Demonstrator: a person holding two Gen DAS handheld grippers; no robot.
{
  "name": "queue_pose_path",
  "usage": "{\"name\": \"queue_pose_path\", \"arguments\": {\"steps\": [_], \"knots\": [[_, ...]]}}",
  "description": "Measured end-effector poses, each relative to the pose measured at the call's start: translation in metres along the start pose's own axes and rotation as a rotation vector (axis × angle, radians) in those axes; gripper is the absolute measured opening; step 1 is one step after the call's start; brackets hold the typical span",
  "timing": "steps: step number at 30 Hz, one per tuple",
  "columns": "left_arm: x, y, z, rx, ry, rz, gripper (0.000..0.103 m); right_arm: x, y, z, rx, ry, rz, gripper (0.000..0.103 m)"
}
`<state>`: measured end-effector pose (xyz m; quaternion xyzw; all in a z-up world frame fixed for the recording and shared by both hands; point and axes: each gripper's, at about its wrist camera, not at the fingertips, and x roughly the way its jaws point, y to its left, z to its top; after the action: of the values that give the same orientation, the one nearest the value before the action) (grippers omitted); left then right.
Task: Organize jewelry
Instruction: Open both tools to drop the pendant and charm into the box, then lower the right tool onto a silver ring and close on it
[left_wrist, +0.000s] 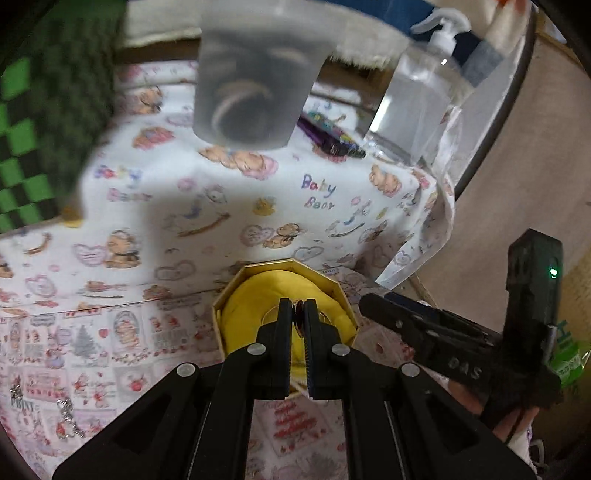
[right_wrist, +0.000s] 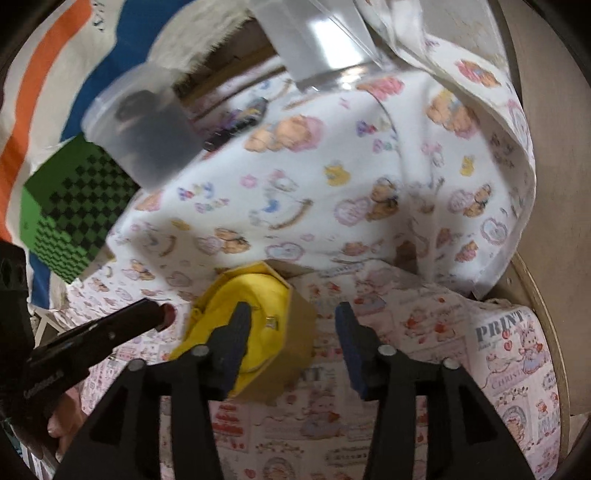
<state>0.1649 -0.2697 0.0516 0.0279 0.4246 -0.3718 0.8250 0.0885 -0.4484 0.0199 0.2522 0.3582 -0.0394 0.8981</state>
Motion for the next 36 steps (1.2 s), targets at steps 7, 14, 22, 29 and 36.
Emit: {"name": "queue_pose_path", "arguments": {"steps": [7, 14, 22, 29, 36], "knots": [[0.000, -0.001, -0.008, 0.018, -0.034, 0.038, 0.030, -0.003, -0.001, -0.002, 0.007, 0.005, 0.014, 0.053], [-0.054, 0.001, -0.020, 0.054, -0.158, 0.163, 0.062, -0.018, 0.012, -0.004, -0.066, -0.055, -0.051, 0.063], [-0.125, 0.006, -0.045, 0.099, -0.322, 0.323, 0.074, -0.041, 0.053, -0.014, -0.202, -0.150, -0.101, 0.076], [-0.163, 0.014, -0.066, 0.072, -0.399, 0.345, 0.081, -0.054, 0.092, -0.030, -0.279, -0.186, -0.125, 0.078], [-0.179, 0.042, -0.082, 0.033, -0.428, 0.390, 0.084, -0.062, 0.121, -0.051, -0.319, -0.183, -0.087, 0.081]]}}
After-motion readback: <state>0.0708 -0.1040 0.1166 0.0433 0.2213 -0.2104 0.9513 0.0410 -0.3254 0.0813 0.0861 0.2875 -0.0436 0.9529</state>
